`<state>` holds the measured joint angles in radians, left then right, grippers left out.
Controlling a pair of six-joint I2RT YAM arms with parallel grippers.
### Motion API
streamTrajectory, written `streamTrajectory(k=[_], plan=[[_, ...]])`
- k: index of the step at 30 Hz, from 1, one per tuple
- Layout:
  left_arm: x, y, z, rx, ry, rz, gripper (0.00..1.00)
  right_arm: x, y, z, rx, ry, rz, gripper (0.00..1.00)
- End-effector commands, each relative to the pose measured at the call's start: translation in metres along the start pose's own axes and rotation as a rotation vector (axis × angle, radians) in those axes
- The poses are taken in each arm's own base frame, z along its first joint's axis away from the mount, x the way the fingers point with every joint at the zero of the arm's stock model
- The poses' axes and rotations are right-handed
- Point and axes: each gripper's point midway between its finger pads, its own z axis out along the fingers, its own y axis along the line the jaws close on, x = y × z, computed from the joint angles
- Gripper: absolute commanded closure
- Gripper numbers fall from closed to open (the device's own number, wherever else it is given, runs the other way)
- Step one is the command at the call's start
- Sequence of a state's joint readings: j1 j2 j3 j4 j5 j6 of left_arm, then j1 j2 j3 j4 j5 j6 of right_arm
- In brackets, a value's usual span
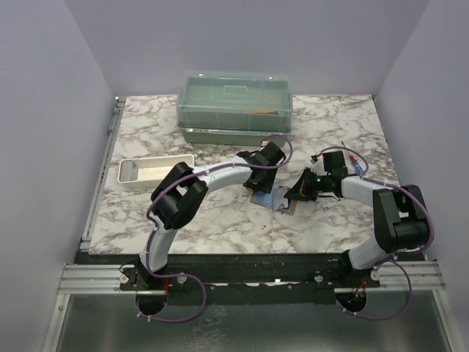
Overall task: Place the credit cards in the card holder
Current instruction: Insert the credit card into the card holder.
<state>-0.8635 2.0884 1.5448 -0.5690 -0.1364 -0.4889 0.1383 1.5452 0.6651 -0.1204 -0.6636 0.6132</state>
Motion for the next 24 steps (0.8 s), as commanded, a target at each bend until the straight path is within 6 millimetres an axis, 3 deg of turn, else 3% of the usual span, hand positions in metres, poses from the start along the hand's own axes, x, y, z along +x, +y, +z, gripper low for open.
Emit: streamTrajectory(k=[1,16,21,24], plan=[[0.045,0.012,0.01,-0.024,0.154,0.007,0.45,-0.01,0.006,0.007,-0.028,-0.008,-0.018,1.0],[0.035,0.004,-0.008,0.058,0.149,-0.022,0.32,-0.015,-0.009,0.025,-0.028,-0.084,-0.071,1.0],[0.025,0.015,-0.018,0.1,0.142,-0.07,0.32,-0.013,-0.013,0.023,-0.021,-0.109,-0.091,1.0],[0.029,0.021,-0.012,0.114,0.166,-0.093,0.39,-0.011,-0.012,0.024,-0.025,-0.119,-0.093,1.0]])
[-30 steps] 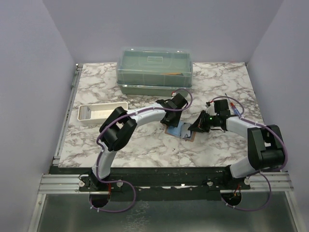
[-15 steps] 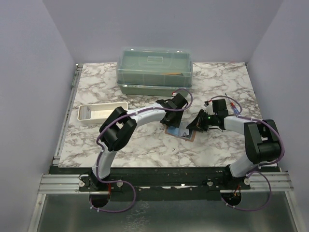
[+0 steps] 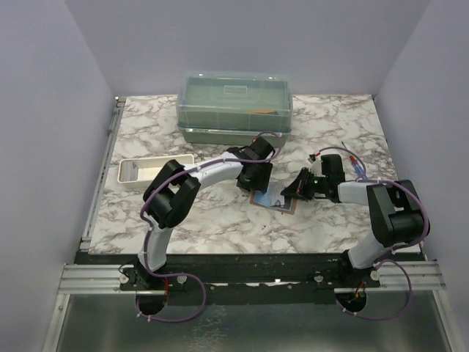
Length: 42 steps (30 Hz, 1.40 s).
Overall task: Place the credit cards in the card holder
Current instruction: Insert the credit card into the card holder.
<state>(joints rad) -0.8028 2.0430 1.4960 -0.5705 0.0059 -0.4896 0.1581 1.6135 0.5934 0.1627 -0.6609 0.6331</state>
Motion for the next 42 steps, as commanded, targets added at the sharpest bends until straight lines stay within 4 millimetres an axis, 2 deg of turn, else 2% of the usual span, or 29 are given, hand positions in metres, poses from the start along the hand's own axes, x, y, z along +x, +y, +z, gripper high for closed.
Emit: streamTrajectory(k=[1,6,12,17,19,21,24,30,36,42], plan=[[0.026,0.015,0.0,0.02,0.11,-0.048,0.44,0.002,-0.01,0.003,0.042,-0.042,-0.013,1.0],[0.035,0.017,0.006,0.023,0.123,-0.074,0.58,0.005,-0.012,0.004,0.038,-0.072,-0.004,1.0],[0.045,0.012,0.006,0.061,0.13,-0.101,0.62,0.013,-0.003,0.008,0.001,-0.109,0.048,1.0],[0.048,0.002,0.005,0.114,0.139,-0.121,0.64,0.018,0.013,0.022,-0.016,-0.112,0.056,1.0],[0.049,0.001,0.005,0.119,0.138,-0.122,0.64,0.019,0.003,0.023,0.062,-0.084,0.072,0.98],[0.049,0.005,0.004,0.106,0.131,-0.116,0.64,0.021,-0.009,0.018,0.151,-0.072,0.067,0.9],[0.05,0.009,0.004,0.099,0.13,-0.112,0.64,0.03,-0.015,0.008,0.207,-0.039,0.06,0.77],[0.051,0.012,0.002,0.098,0.134,-0.117,0.64,0.046,-0.012,-0.002,0.204,0.031,0.053,0.74],[0.053,0.013,-0.007,0.101,0.124,-0.127,0.65,0.053,-0.009,0.003,0.155,0.065,0.07,0.75],[0.074,0.016,0.0,0.094,0.174,-0.148,0.7,0.05,0.001,0.012,0.083,0.059,0.091,0.74]])
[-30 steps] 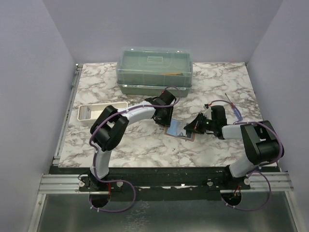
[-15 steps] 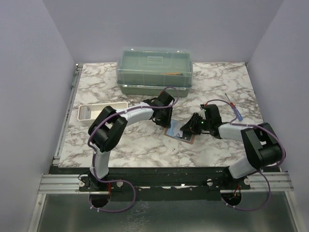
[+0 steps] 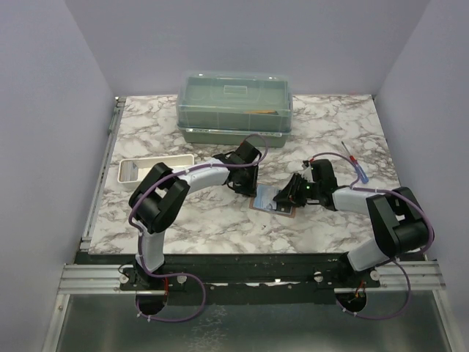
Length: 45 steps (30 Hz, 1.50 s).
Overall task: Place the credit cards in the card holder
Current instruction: Insert the credit card into the card holder.
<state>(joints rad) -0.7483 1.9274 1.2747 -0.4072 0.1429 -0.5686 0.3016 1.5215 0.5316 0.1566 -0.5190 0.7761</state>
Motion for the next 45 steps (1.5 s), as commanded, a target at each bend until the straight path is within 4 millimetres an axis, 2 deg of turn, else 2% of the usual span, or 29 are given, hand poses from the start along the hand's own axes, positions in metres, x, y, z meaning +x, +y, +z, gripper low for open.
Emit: streamTrajectory(k=[1,6,8,15,20,26,31,35,38,41,45], plan=[[0.056,0.014,0.008,-0.038,0.176,-0.038,0.7,0.017,-0.011,0.008,0.003,0.065,0.05,0.74],[0.058,0.007,0.01,-0.022,0.172,-0.037,0.74,0.02,0.024,0.007,-0.164,0.096,0.086,0.74],[0.053,0.007,0.008,-0.024,0.156,-0.031,0.74,0.019,0.03,0.004,-0.192,0.086,0.094,0.74],[0.043,0.011,-0.004,-0.028,0.13,-0.014,0.71,0.013,0.001,-0.002,0.01,0.033,0.035,0.73],[0.039,0.012,-0.015,-0.019,0.113,-0.01,0.64,0.017,-0.015,-0.008,0.099,0.03,0.005,0.63],[0.047,0.015,-0.003,-0.018,0.145,-0.017,0.68,0.014,-0.007,0.009,0.064,0.042,-0.012,0.63],[0.04,0.013,0.0,-0.014,0.124,-0.012,0.69,0.006,0.014,0.026,0.012,0.05,-0.053,0.64],[0.031,0.011,-0.003,-0.016,0.097,0.003,0.69,-0.003,0.024,0.025,0.022,0.03,-0.078,0.65],[0.023,0.01,-0.011,-0.013,0.068,0.012,0.64,-0.003,0.016,0.018,0.072,0.022,-0.1,0.64],[0.019,0.015,-0.024,-0.019,0.055,0.014,0.54,0.001,0.004,0.01,0.141,0.036,-0.123,0.64],[0.011,0.022,-0.044,0.006,0.03,-0.009,0.46,-0.003,0.009,0.002,0.148,0.029,-0.175,0.64]])
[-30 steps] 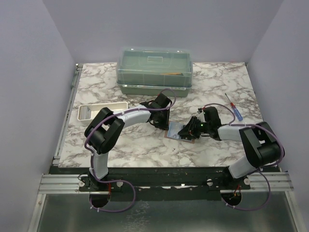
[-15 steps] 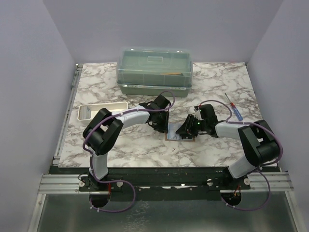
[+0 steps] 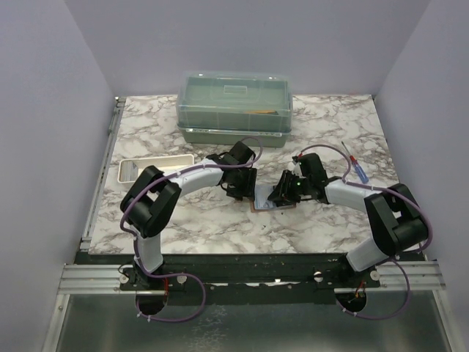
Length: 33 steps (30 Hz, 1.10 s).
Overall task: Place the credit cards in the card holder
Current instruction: Insert the credit card into the card holder.
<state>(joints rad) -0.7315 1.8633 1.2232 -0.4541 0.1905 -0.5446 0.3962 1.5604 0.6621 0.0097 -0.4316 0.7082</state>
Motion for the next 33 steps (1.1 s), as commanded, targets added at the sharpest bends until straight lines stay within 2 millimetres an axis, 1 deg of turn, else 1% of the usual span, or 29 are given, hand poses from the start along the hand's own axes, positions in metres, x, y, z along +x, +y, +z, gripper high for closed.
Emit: streamTrajectory(k=[1,4,5,8,9,12,16,22,27,30,33], plan=[[-0.006,0.016,-0.032,0.0,-0.026,-0.02,0.46,-0.007,-0.005,-0.011,0.075,-0.016,-0.074,0.64],[-0.01,0.008,-0.042,0.073,-0.022,-0.055,0.45,-0.014,0.007,-0.012,0.046,-0.019,-0.099,0.68],[-0.011,0.004,-0.043,0.1,-0.016,-0.061,0.45,-0.016,0.01,-0.011,0.033,-0.016,-0.101,0.71],[-0.011,-0.011,-0.044,0.173,-0.002,-0.091,0.46,-0.017,0.016,-0.006,-0.002,-0.001,-0.097,0.88],[-0.012,-0.016,-0.044,0.2,0.0,-0.101,0.46,-0.017,0.016,-0.004,-0.007,0.001,-0.095,0.9],[-0.011,-0.026,-0.043,0.258,0.01,-0.131,0.44,-0.014,0.011,0.001,0.004,0.011,-0.081,0.91],[-0.008,-0.034,-0.04,0.317,0.022,-0.183,0.42,-0.009,0.003,0.007,0.015,0.024,-0.071,0.92],[-0.009,-0.033,-0.029,0.327,0.018,-0.229,0.41,-0.007,-0.011,0.015,0.06,0.029,-0.053,0.96],[-0.008,-0.035,-0.022,0.351,0.027,-0.263,0.41,-0.001,-0.022,0.022,0.086,0.049,-0.032,0.99],[-0.009,-0.036,-0.021,0.356,0.015,-0.273,0.41,0.001,-0.025,0.023,0.098,0.049,-0.022,1.0],[-0.007,-0.033,-0.016,0.345,0.019,-0.279,0.42,0.001,-0.027,0.023,0.104,0.047,-0.021,1.0]])
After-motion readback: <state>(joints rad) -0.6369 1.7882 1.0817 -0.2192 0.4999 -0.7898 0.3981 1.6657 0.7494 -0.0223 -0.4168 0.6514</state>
